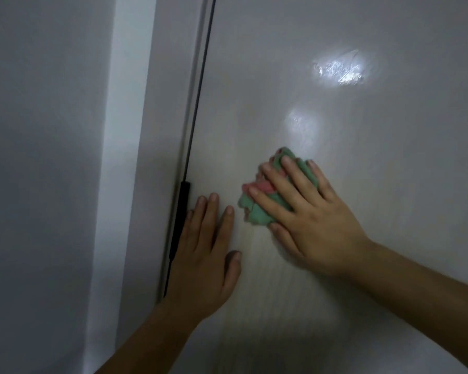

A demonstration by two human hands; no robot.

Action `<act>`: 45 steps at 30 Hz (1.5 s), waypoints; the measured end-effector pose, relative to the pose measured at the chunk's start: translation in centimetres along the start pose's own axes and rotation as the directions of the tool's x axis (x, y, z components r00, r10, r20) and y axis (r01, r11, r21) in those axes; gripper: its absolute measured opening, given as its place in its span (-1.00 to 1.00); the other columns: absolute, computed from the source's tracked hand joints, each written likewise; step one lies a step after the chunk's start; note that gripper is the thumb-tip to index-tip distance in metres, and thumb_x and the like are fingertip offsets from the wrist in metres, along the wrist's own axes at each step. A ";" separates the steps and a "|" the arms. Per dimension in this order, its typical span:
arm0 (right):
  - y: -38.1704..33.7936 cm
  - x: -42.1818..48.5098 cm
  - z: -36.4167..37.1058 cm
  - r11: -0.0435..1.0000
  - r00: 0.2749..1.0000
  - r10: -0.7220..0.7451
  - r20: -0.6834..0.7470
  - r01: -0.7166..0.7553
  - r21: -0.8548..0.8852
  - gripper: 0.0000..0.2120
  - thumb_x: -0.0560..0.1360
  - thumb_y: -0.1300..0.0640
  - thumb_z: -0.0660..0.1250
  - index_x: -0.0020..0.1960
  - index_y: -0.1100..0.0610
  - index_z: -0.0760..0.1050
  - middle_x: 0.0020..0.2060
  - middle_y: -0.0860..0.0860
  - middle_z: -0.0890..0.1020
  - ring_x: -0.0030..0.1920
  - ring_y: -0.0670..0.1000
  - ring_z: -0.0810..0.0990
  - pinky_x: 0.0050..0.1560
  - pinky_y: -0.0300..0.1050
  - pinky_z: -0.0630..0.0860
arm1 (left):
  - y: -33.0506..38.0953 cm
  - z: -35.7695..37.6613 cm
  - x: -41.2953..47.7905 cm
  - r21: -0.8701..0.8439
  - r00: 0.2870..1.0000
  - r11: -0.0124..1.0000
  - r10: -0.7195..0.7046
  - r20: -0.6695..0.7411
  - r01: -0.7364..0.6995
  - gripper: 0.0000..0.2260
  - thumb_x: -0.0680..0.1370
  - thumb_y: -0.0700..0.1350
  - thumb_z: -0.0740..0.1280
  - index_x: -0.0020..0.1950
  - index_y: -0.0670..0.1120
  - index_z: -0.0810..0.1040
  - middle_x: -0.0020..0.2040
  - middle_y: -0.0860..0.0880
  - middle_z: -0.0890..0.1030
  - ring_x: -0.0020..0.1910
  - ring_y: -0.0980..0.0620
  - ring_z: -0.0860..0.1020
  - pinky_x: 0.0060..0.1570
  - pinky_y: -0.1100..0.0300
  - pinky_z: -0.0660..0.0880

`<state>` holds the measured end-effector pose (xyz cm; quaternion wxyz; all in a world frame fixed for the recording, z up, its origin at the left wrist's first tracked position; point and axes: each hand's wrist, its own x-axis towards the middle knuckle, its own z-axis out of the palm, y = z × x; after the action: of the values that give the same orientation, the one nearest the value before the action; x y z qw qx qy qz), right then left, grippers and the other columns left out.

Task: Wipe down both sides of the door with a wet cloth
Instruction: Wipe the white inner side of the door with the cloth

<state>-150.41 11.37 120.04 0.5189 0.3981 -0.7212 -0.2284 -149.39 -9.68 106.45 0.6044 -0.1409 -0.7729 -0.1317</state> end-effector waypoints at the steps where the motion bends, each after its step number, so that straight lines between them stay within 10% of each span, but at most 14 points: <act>1: 0.0 -0.3 0.0 1.000 1.000 -0.006 0.012 0.006 -0.004 -0.37 0.66 -0.11 0.11 0.67 0.00 0.04 0.65 0.13 0.05 0.65 0.22 -0.05 0.59 0.32 0.00 | 0.1 0.0 -0.2 0.007 1.000 1.000 -0.007 0.013 0.007 -0.36 0.64 0.01 0.19 0.66 -0.19 0.12 0.68 -0.27 0.06 0.68 -0.26 0.00 0.64 -0.15 -0.03; 14: -2.0 2.7 0.5 0.999 0.999 -0.036 -0.033 0.037 0.034 -0.45 0.69 -0.06 0.12 0.64 0.01 0.16 0.63 0.14 0.14 0.64 0.24 0.02 0.58 0.31 0.03 | -0.1 0.4 -1.2 -0.050 1.000 0.999 0.001 -0.023 -0.002 -0.38 0.64 -0.02 0.23 0.62 -0.25 0.15 0.62 -0.34 0.15 0.65 -0.31 0.05 0.61 -0.26 0.06; 21: 3.5 -1.5 -0.7 0.966 0.960 0.251 -0.125 -0.256 -0.026 -0.42 0.68 -0.06 0.08 0.66 0.01 0.08 0.64 0.19 0.10 0.63 0.30 -0.02 0.60 0.31 -0.10 | -0.1 0.2 -1.4 -0.057 1.000 0.998 0.005 0.015 -0.004 -0.37 0.63 -0.02 0.24 0.61 -0.30 0.17 0.63 -0.36 0.11 0.65 -0.33 0.02 0.60 -0.28 0.06; 27: 2.3 -6.2 -0.2 0.998 0.998 -0.037 0.053 0.040 -0.052 -0.40 0.65 -0.08 0.13 0.66 -0.02 0.10 0.64 0.13 0.09 0.64 0.25 0.00 0.59 0.32 0.00 | 0.4 0.3 -1.1 -0.032 0.999 0.999 -0.009 0.034 0.010 -0.40 0.65 0.02 0.19 0.64 -0.16 0.15 0.65 -0.35 0.04 0.66 -0.34 -0.03 0.60 -0.31 0.00; 33: 6.3 -4.6 -0.7 0.928 0.917 0.366 -0.158 -0.373 -0.015 -0.41 0.68 -0.09 0.05 0.67 0.01 0.05 0.65 0.19 0.06 0.64 0.30 -0.05 0.59 0.32 -0.13 | 1.9 0.4 -0.6 0.034 0.998 0.998 -0.058 0.023 0.057 -0.42 0.65 0.04 0.17 0.63 -0.16 0.19 0.63 -0.40 0.08 0.63 -0.42 0.01 0.58 -0.37 -0.03; 39: 2.8 -9.7 0.1 0.998 0.998 0.060 0.018 -0.060 -0.012 -0.43 0.66 -0.07 0.15 0.64 0.01 0.17 0.63 0.15 0.12 0.63 0.27 0.03 0.59 0.32 -0.01 | 4.1 0.5 1.3 0.058 1.000 0.998 -0.006 0.012 0.005 -0.42 0.63 0.06 0.18 0.61 -0.15 0.25 0.62 -0.36 0.15 0.63 -0.33 0.07 0.53 -0.44 0.00; 45: 8.4 -9.1 -1.0 0.901 0.886 0.432 -0.171 -0.434 0.029 -0.43 0.70 -0.05 0.05 0.67 0.02 0.03 0.64 0.20 0.07 0.63 0.30 -0.04 0.59 0.34 -0.11 | 6.9 1.3 3.7 0.058 0.993 0.991 0.117 0.011 -0.117 -0.42 0.60 0.04 0.22 0.58 -0.18 0.34 0.64 -0.32 0.17 0.64 -0.31 0.10 0.55 -0.38 0.05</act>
<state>-150.97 23.68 121.48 0.6192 0.2432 -0.7428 -0.0752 -148.76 -2.60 109.97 0.6121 -0.1686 -0.7691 -0.0728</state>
